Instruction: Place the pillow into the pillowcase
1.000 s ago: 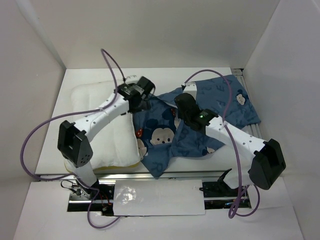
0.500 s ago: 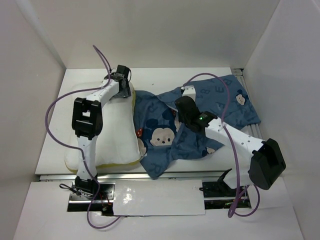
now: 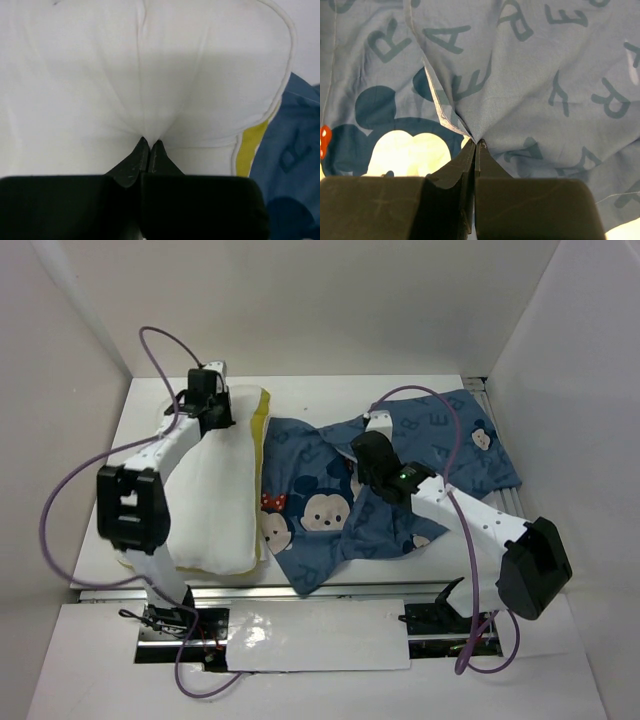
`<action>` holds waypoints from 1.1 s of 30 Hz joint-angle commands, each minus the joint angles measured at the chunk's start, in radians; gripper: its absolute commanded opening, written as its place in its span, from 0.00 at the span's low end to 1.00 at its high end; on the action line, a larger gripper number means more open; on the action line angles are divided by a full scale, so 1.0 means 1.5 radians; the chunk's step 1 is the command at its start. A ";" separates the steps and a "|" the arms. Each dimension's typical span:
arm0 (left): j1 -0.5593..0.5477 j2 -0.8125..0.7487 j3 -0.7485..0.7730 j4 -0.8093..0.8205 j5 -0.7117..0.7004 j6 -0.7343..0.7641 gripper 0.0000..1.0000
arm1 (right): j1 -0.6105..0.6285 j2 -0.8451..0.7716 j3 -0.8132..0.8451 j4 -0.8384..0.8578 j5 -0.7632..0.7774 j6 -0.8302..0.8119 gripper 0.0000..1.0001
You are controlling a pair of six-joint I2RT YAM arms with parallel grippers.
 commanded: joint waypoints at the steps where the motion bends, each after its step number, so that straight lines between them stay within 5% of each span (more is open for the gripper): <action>1: -0.032 -0.178 -0.039 0.054 0.039 0.030 0.00 | -0.015 -0.028 0.008 0.025 0.005 0.015 0.00; 8: -0.216 -0.316 -0.233 0.048 -0.055 -0.040 0.00 | -0.022 -0.055 0.001 0.037 -0.021 0.038 0.00; 18: -0.443 -0.473 -0.435 0.096 -0.032 -0.087 0.00 | -0.028 -0.075 0.001 0.037 0.007 0.064 0.00; 22: -0.488 -0.450 -0.408 0.044 -0.188 -0.149 0.00 | -0.028 -0.083 0.001 0.031 -0.054 0.064 0.00; 29: -0.521 -0.242 -0.242 -0.109 -0.393 -0.289 0.00 | -0.028 -0.103 -0.021 0.023 -0.122 0.064 0.00; 33: -0.536 -0.164 -0.176 -0.166 -0.448 -0.309 0.00 | -0.028 -0.130 -0.021 0.017 -0.135 0.064 0.00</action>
